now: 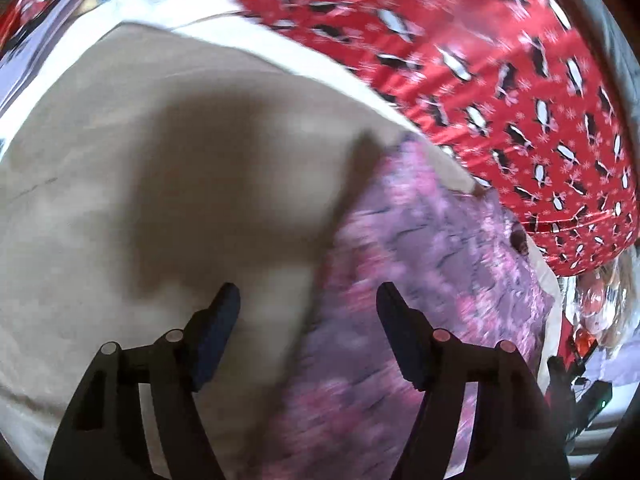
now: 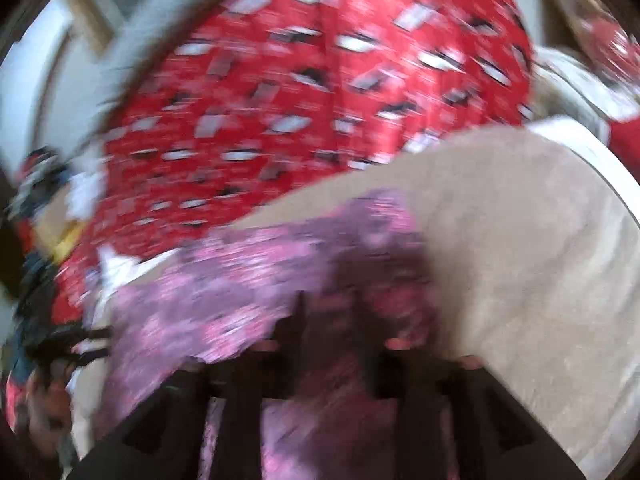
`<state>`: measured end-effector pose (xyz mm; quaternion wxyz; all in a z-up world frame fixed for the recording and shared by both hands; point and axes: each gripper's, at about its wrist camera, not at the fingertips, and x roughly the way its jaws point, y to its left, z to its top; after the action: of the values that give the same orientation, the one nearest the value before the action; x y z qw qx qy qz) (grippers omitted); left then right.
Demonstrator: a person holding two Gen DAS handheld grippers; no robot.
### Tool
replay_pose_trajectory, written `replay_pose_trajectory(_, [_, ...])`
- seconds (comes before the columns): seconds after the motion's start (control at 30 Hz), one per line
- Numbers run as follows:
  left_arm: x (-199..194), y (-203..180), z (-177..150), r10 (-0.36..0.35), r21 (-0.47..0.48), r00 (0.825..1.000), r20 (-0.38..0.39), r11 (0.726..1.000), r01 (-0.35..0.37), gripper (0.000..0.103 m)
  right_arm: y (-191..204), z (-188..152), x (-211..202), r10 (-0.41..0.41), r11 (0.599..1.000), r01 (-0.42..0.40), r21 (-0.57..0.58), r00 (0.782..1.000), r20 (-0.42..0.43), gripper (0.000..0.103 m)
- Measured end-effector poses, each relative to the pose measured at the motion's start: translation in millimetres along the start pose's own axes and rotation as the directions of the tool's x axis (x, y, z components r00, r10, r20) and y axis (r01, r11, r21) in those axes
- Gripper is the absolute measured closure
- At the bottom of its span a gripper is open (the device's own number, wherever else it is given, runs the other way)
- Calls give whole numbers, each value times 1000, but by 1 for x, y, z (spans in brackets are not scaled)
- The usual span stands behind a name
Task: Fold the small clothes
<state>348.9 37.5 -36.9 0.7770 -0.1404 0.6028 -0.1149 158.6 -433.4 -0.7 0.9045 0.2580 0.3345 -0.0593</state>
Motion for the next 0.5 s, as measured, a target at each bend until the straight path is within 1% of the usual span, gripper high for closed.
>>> replay_pose_trajectory(0.03, [2, 11, -3, -13, -22, 1000, -20, 1000, 13, 33, 8, -8, -10, 20, 999, -20, -42, 1000, 8, 58])
replay_pose_trajectory(0.1, [8, 30, -14, -83, -81, 994, -68, 994, 77, 33, 12, -22, -12, 13, 995, -15, -103, 1000, -18, 56])
replay_pose_trajectory(0.13, [5, 31, -21, -100, -82, 993, -70, 992, 94, 33, 12, -30, -1, -20, 992, 9, -123, 996, -87, 57])
replay_pose_trajectory(0.17, [1, 28, -26, -99, -60, 993, -66, 994, 95, 29, 9, -37, 8, -49, 991, 31, -129, 989, -142, 58])
replay_pose_trajectory(0.2, [-1, 20, -32, -112, -19, 991, -79, 994, 111, 22, 11, -40, 2, -47, 990, 31, -139, 993, -110, 57])
replay_pose_trajectory(0.23, [-2, 13, -36, -130, 8, 987, -98, 991, 131, 20, 14, -38, -4, -40, 991, 28, -131, 995, -92, 54])
replay_pose_trajectory(0.27, [1, 3, -42, -144, 50, 981, -127, 987, 152, 19, 14, -36, -8, -26, 993, 15, -115, 996, -90, 54])
replay_pose_trajectory(0.33, [13, -11, -49, -114, 107, 979, -170, 985, 133, 19, 15, -32, -19, 61, 995, -66, -75, 996, -71, 54])
replay_pose_trajectory(0.37, [18, -18, -54, -86, 136, 981, -172, 985, 110, 15, 16, -32, -22, 80, 993, -86, -82, 994, -68, 53])
replay_pose_trajectory(0.4, [20, -24, -58, -66, 160, 985, -159, 983, 92, 10, 19, -33, -20, 78, 992, -85, -93, 994, -75, 53])
replay_pose_trajectory(0.43, [19, -30, -62, -58, 178, 987, -147, 980, 84, 10, 19, -36, -16, 63, 991, -73, -110, 993, -95, 53])
replay_pose_trajectory(0.47, [18, -35, -64, -72, 191, 987, -145, 977, 99, 11, 18, -40, -10, 42, 991, -57, -117, 991, -127, 53])
replay_pose_trajectory(0.5, [14, -42, -65, -125, 195, 980, -153, 969, 154, 19, 20, -42, -2, 32, 992, -50, -118, 989, -146, 53])
